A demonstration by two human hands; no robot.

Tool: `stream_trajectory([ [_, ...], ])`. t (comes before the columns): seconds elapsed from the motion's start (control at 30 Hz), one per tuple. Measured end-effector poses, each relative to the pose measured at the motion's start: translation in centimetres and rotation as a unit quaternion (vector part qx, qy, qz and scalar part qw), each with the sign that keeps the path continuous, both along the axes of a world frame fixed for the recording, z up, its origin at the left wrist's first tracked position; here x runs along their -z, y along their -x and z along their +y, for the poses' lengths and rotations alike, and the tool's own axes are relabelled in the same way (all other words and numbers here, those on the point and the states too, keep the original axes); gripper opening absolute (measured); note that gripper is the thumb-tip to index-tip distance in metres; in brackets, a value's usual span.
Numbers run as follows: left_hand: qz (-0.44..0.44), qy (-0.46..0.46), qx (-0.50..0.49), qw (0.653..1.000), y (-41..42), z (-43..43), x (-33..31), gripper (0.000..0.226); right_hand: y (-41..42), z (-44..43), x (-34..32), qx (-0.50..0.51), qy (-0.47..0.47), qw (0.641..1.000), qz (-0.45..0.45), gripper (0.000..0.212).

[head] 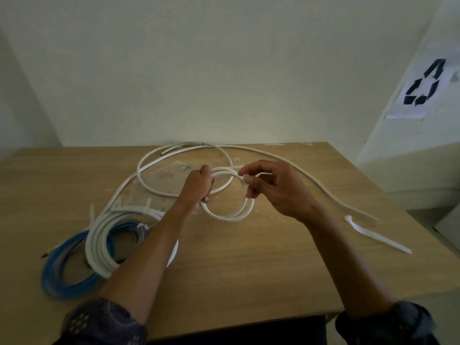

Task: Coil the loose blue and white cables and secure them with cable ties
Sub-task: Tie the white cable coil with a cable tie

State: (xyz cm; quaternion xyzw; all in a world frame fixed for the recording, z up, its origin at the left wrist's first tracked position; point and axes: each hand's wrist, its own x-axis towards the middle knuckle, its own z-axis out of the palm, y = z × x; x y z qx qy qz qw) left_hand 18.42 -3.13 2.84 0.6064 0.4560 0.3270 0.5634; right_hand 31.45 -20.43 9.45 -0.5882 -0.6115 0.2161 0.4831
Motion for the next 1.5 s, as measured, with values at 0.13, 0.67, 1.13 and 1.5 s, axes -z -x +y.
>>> stream_trajectory([
  [0.13, 0.006, -0.018, -0.023, 1.0, 0.2, 0.1, 0.0, 0.044, 0.7, 1.0, 1.6, -0.017, -0.026, 0.999, 0.026, 0.013],
  [0.67, -0.009, -0.051, 0.071, 0.996, 0.9, -1.1, 1.0, 0.057, 3.0, 4.8, 9.5, 0.056, -0.17, 0.967, -0.179, 0.016],
  [1.13, 0.033, -0.277, 0.124, 0.952, 0.4, -2.5, -0.9, 0.033, 0.2, 7.0, 5.1, 0.13, -0.102, 0.985, -0.04, 0.013],
  [1.5, 0.093, -0.368, 0.165, 0.91, 2.1, -2.3, -1.1, 0.031, 0.8, 6.6, 6.0, 0.14, -0.183, 0.973, -0.008, 0.011],
])
